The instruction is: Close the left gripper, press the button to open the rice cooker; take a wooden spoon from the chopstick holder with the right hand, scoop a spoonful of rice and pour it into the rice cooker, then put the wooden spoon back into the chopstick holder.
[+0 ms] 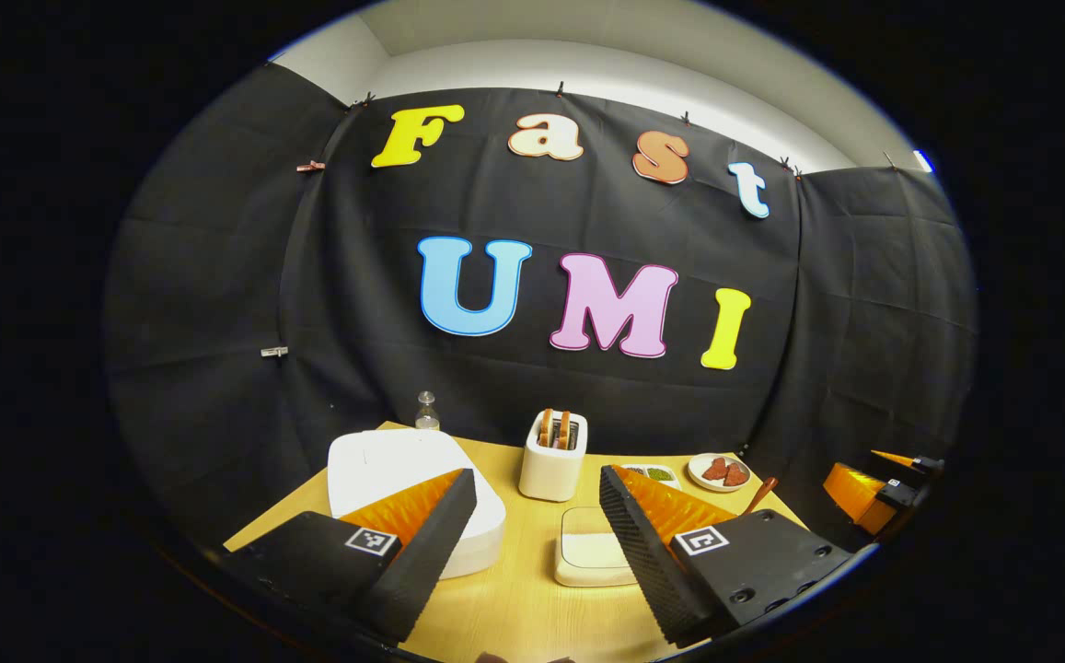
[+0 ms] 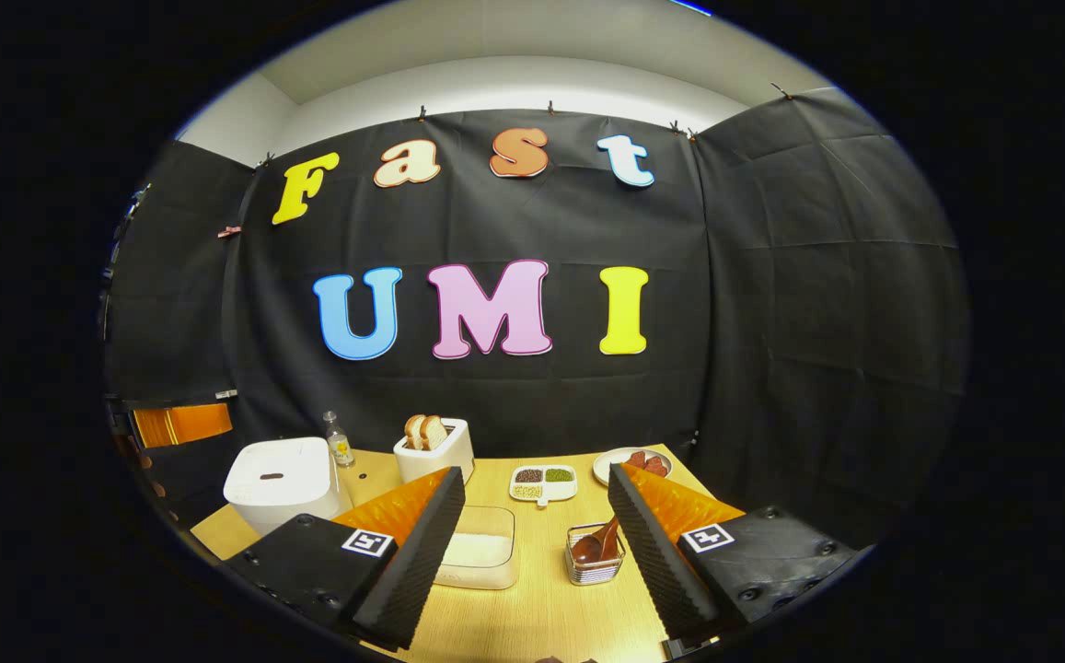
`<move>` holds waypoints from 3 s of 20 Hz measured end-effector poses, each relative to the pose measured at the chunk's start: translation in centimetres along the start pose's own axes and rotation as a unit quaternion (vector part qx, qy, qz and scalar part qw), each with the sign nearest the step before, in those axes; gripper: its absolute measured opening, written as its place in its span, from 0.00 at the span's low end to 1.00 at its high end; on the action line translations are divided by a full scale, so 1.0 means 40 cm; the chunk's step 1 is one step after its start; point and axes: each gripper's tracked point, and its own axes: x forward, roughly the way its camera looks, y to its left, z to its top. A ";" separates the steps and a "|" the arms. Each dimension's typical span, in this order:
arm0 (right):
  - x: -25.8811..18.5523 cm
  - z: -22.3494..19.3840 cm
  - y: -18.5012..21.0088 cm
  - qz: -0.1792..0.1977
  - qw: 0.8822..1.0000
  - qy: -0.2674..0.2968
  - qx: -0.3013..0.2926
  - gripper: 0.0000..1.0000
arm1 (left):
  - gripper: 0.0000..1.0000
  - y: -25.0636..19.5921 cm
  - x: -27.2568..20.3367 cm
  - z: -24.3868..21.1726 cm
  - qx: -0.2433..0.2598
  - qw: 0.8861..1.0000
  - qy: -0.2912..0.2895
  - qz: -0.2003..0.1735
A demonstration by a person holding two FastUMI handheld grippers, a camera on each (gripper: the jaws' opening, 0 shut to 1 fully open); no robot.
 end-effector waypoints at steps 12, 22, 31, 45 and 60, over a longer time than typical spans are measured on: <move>0.015 0.023 -0.007 -0.036 0.999 -0.003 0.011 0.97 | 0.61 0.206 0.158 0.084 -0.017 0.999 0.022 0.020; -0.003 0.051 0.055 -0.067 0.997 -0.021 -0.015 0.97 | 0.07 0.405 0.316 -0.043 -0.075 0.993 0.090 0.016; -0.059 -0.001 0.045 -0.116 0.993 0.007 -0.026 0.97 | 0.06 0.392 0.439 -0.257 -0.073 0.982 0.174 -0.017; -0.026 -0.013 0.008 -0.095 0.995 0.010 -0.013 0.97 | 0.07 0.401 0.425 -0.364 -0.089 0.974 0.207 0.010; 0.213 -0.101 -0.201 -0.005 0.998 0.051 0.030 0.98 | 0.06 0.229 0.201 -0.047 -0.072 0.991 0.038 0.106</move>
